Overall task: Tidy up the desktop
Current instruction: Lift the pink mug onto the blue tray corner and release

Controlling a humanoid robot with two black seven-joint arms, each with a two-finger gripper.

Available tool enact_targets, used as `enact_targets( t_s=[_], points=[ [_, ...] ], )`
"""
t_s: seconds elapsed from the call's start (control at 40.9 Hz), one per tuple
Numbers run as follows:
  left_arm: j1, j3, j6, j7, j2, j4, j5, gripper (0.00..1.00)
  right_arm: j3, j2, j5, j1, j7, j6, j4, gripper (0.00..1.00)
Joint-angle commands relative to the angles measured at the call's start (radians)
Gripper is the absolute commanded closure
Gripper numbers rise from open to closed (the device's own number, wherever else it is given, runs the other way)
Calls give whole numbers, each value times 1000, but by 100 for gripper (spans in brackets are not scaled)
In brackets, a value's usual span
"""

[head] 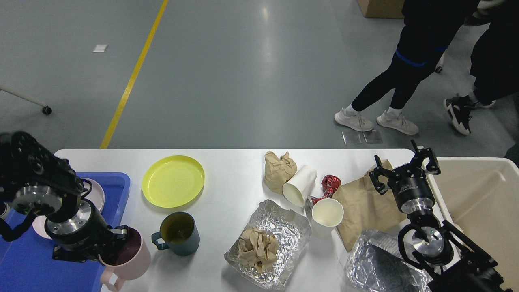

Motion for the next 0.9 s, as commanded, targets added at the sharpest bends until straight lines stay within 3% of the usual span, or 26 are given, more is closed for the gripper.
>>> enact_targets(
  t_s=[0.0,0.171,0.269,0.611,0.88],
  points=[
    [-193,57,-117,-3,-3,-60,0,100,0,0,0,0,0,0,-1,0],
    [-529,107,-396,-13,-14,-90,0,100,0,0,0,0,0,0,-1,0],
    [-618,121,-467,-15,-20,-92,-1,100,0,0,0,0,0,0,-1,0],
    [-632,222,-472,-23,7,-72,48,100,0,0,0,0,0,0,1,0],
    [-525,282,-466,-49,309,86,272,100,0,0,0,0,0,0,1,0]
  ],
)
